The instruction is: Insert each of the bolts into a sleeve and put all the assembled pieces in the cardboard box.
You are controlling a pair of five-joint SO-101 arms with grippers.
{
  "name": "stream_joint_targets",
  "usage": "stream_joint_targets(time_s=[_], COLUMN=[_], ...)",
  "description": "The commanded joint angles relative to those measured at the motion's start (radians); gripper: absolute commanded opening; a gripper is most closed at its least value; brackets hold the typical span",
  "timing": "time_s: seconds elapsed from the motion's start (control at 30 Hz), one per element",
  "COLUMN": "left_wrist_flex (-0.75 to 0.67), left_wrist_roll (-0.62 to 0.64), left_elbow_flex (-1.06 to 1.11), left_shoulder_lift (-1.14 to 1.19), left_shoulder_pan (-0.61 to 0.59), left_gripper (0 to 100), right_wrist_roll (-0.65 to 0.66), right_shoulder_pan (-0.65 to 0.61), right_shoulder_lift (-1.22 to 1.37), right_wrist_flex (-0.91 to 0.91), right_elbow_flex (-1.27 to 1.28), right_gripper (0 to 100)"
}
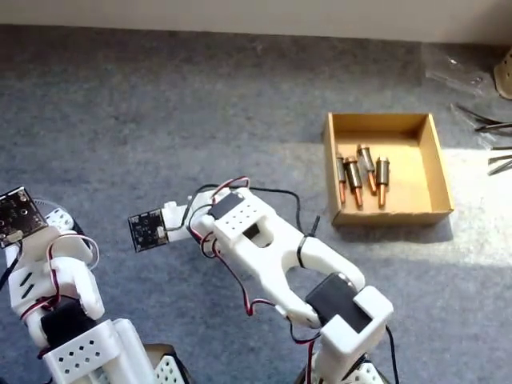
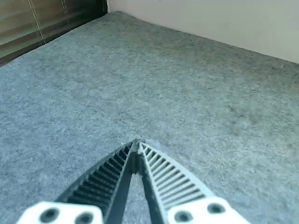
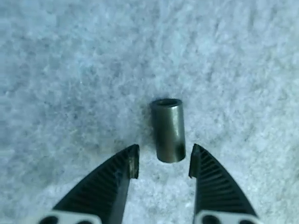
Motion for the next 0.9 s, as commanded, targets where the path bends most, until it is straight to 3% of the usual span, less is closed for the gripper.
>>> stream_joint_targets(time_s=[0.0,0.43,0.6,0.87], left_wrist_flex=[0.005,0.005,0.003,0.002], left_wrist_roll=[0.002,0.002,0.002,0.002], left_elbow_flex=[-0.051,-0.051,-0.050,-0.047], left_shoulder_lift=[-0.012,-0.012,-0.012,-0.012], left_shoulder_pan=[-0.008,-0.008,-0.008,-0.008], left_gripper=[1,1,1,1], right_wrist_roll=[0.014,0.077,0.078,0.066], right_shoulder_pan=[-0.013,-0.051,-0.053,-0.085], right_shoulder_lift=[0.010,0.096,0.122,0.156], right_wrist_flex=[-0.051,-0.189,-0.193,-0.186], right_elbow_flex=[-0.042,-0.042,-0.044,-0.061], right_gripper=[16.6,16.6,10.8,10.1])
